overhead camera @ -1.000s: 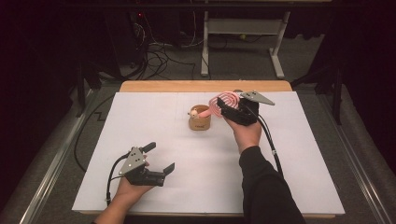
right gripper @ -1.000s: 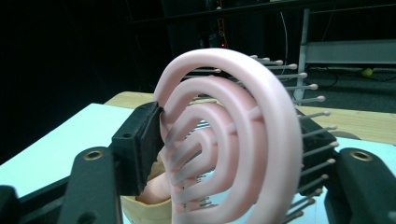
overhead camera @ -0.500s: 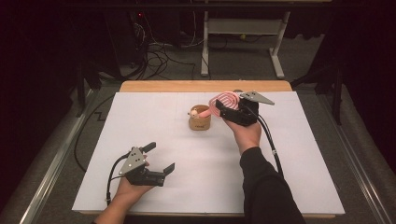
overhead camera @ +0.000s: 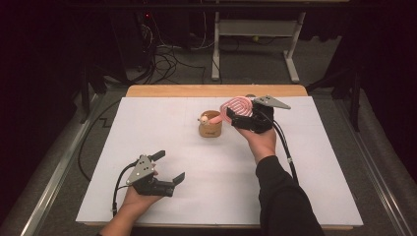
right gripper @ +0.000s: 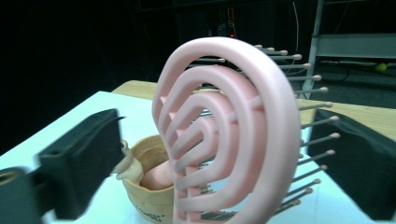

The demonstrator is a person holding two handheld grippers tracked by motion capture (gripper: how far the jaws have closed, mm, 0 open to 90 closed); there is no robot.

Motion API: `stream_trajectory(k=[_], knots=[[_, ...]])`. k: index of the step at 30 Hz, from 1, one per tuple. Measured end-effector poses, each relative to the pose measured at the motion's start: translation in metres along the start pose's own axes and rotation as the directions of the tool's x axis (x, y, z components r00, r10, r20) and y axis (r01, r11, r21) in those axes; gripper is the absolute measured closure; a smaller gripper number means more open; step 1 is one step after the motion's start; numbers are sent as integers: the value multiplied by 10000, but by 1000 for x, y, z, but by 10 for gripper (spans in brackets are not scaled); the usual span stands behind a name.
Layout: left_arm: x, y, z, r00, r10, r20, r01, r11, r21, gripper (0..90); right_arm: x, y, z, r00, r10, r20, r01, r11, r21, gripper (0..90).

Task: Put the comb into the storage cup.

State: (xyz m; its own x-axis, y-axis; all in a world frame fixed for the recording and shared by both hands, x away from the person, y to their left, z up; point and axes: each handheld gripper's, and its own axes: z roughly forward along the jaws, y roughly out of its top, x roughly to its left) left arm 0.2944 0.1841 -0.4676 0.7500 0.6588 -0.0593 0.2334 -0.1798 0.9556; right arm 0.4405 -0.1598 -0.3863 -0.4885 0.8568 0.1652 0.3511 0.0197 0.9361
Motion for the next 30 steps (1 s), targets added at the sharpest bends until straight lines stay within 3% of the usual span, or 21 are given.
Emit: stream_trajectory(k=[7,18,24,30], knots=[[1,0,-1,10000,-7,-28,7,10000,-2,0,-1,2,-6,9997,-209,160,209,9998,46,1],[6,0,-4,9999,-54,-120,55,10000,4,0,3,0,-27,9987,-516,-35,516,9987,-1,1],[6,0,-4,9998,-84,-167,84,10000,33,0,5,-14,-35,9974,-716,-116,717,9973,125,1],[7,0,-4,9998,-76,-198,77,9999,68,0,2,-38,-39,9966,-819,-72,821,9961,337,1]])
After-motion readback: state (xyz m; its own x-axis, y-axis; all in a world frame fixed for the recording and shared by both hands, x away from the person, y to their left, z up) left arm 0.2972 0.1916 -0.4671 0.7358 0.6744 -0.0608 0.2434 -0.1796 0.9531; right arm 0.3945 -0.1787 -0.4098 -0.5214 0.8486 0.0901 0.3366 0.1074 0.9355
